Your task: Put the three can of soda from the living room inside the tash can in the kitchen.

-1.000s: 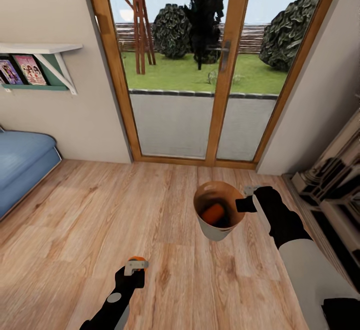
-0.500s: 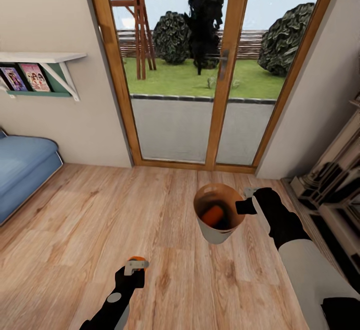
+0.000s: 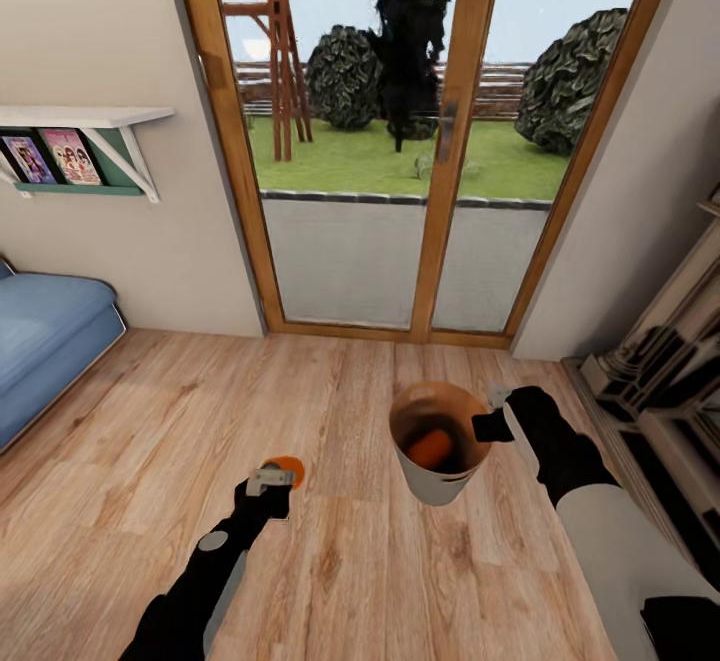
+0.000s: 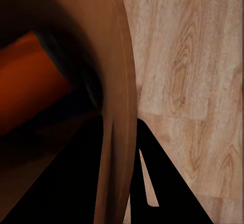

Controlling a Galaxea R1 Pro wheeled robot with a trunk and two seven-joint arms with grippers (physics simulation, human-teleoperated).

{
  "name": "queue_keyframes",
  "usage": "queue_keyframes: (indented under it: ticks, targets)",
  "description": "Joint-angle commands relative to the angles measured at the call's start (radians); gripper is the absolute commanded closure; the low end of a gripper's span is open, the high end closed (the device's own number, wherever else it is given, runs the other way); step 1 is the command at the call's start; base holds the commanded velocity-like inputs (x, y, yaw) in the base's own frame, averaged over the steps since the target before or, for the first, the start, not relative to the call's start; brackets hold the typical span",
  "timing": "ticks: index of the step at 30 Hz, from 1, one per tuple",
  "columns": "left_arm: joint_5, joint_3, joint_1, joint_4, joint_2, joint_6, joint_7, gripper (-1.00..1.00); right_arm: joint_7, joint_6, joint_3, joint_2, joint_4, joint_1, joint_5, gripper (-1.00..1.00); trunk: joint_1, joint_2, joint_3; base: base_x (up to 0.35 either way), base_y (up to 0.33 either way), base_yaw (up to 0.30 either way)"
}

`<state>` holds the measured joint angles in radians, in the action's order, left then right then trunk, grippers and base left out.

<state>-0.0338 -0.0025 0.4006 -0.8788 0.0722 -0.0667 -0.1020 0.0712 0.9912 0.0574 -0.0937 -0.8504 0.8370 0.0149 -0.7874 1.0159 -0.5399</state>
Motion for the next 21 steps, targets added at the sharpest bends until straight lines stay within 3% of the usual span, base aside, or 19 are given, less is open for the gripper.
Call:
queue_keyframes:
  ticks: [1,2,4,5,6,8,10,14,18,21]
  targets:
    - [0.0,0.0,0.0,-0.025,-0.003,-0.041,-0.013,1.0,0.003,-0.002,-0.001,0.0,0.0,-0.002,-0.018,1.0,0.0,0.0,0.0,0.0,0.0,0.0]
    - [0.0,0.0,0.0,-0.05,-0.006,-0.079,-0.032,1.0,0.003,-0.004,-0.001,0.0,0.0,-0.004,-0.018,1.0,0.0,0.0,0.0,0.0,0.0,0.0]
    - [0.001,0.002,0.0,-0.117,-0.013,-0.176,-0.125,1.0,0.003,-0.008,-0.001,0.0,0.001,-0.008,-0.017,1.0,0.0,0.0,0.0,0.0,0.0,0.0]
    - [0.001,0.011,0.0,-0.154,-0.017,-0.222,-0.212,1.0,0.002,-0.01,-0.001,0.0,0.005,-0.01,-0.017,1.0,0.0,0.0,0.0,0.0,0.0,0.0]
    - [0.001,0.022,0.0,-0.171,-0.018,-0.241,-0.259,1.0,0.002,-0.011,-0.001,0.0,0.012,-0.01,-0.017,1.0,0.0,0.0,0.0,0.0,0.0,0.0]
    - [0.004,0.082,0.0,-0.228,-0.022,-0.306,-0.385,1.0,0.002,-0.046,0.0,-0.001,0.061,-0.012,-0.016,1.0,0.0,0.0,0.0,0.0,0.0,0.0]
    - [0.005,0.116,0.0,-0.262,-0.024,-0.349,-0.429,1.0,0.001,-0.094,0.001,-0.001,0.097,-0.013,-0.015,1.0,0.0,0.0,0.0,0.0,0.0,0.0]
    - [0.007,0.141,0.0,-0.294,-0.029,-0.39,-0.478,1.0,0.001,-0.133,0.001,-0.001,0.155,-0.013,-0.014,1.0,0.0,0.0,0.0,0.0,0.0,0.0]
    - [0.006,0.155,0.0,-0.308,-0.03,-0.421,-0.603,1.0,0.001,-0.148,0.001,-0.001,0.19,-0.013,-0.014,1.0,0.0,0.0,0.0,0.0,0.0,0.0]
    - [0.007,0.188,0.0,-0.312,-0.03,-0.461,-0.695,1.0,0.001,-0.152,0.001,-0.001,0.2,-0.013,-0.013,1.0,0.0,0.0,0.0,0.0,0.0,0.0]
